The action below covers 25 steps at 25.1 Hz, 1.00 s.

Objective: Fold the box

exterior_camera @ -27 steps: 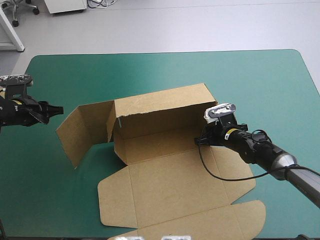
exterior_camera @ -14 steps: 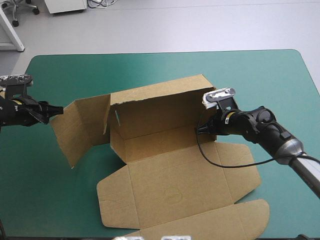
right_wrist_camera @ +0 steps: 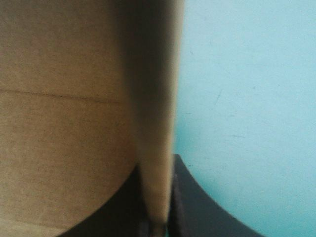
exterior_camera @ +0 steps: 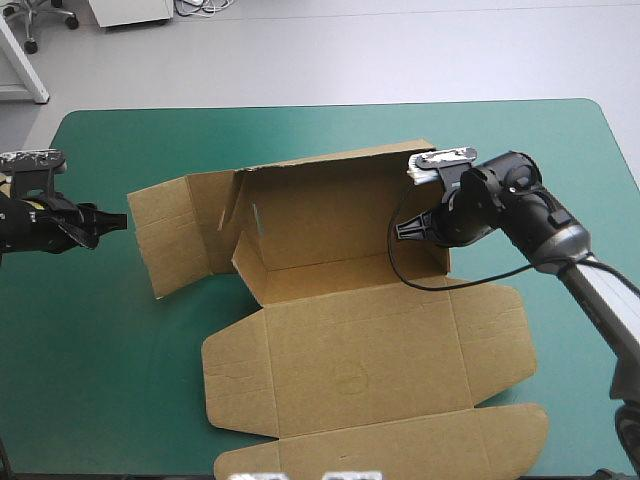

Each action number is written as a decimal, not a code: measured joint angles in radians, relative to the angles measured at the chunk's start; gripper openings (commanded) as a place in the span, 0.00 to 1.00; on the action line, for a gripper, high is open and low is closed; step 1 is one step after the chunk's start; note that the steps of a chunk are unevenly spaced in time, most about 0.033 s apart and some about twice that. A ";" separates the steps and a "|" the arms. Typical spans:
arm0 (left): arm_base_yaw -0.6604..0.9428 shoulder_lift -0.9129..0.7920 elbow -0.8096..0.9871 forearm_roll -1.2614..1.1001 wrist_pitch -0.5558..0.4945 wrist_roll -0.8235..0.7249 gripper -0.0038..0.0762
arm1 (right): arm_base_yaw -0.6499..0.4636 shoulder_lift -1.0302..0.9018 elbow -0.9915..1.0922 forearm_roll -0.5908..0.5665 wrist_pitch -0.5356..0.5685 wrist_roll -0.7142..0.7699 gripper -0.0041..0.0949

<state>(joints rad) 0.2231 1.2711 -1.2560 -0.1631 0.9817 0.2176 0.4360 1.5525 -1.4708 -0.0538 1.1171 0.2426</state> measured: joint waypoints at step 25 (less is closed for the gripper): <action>0.000 0.000 0.000 -0.002 0.008 0.020 0.44 | -0.028 0.158 -0.324 -0.029 0.114 -0.045 0.48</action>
<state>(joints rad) 0.2231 1.2711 -1.2560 -0.1656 0.9894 0.2374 0.4076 1.7107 -1.7952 -0.0827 1.2309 0.1971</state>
